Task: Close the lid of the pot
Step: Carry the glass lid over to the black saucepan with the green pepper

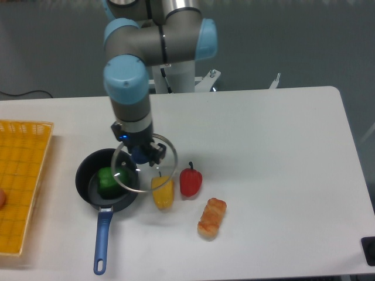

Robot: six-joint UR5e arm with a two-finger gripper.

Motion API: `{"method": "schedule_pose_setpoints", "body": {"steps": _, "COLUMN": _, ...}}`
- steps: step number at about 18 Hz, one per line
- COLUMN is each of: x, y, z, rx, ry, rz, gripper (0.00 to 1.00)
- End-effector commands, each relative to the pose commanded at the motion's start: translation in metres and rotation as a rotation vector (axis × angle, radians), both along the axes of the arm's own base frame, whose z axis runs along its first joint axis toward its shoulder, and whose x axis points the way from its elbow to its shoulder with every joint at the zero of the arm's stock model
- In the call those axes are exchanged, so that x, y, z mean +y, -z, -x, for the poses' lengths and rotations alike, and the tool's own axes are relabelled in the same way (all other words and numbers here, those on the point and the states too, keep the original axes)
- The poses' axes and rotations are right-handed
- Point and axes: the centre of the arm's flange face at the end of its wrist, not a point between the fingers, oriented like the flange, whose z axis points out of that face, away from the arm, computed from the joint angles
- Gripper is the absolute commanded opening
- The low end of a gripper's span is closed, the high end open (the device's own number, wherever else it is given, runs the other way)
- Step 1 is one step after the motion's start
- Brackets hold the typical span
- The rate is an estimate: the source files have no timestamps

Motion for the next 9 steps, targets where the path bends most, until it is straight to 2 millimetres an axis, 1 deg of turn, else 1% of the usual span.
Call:
{"method": "schedule_pose_setpoints", "body": {"steps": 2, "x": 0.005, "y": 0.0, "z": -0.011, "rx": -0.002, "ry": 0.003, "rz": -0.002, "gripper": 0.55}}
{"method": "schedule_pose_setpoints", "body": {"steps": 5, "x": 0.012, "y": 0.008, "z": -0.026, "rx": -0.014, "ry": 0.005, "rz": 0.008, "gripper": 0.55}}
{"method": "schedule_pose_setpoints", "body": {"steps": 9, "x": 0.02, "y": 0.018, "z": -0.041, "rx": -0.042, "ry": -0.008, "rz": 0.016, "gripper": 0.55}}
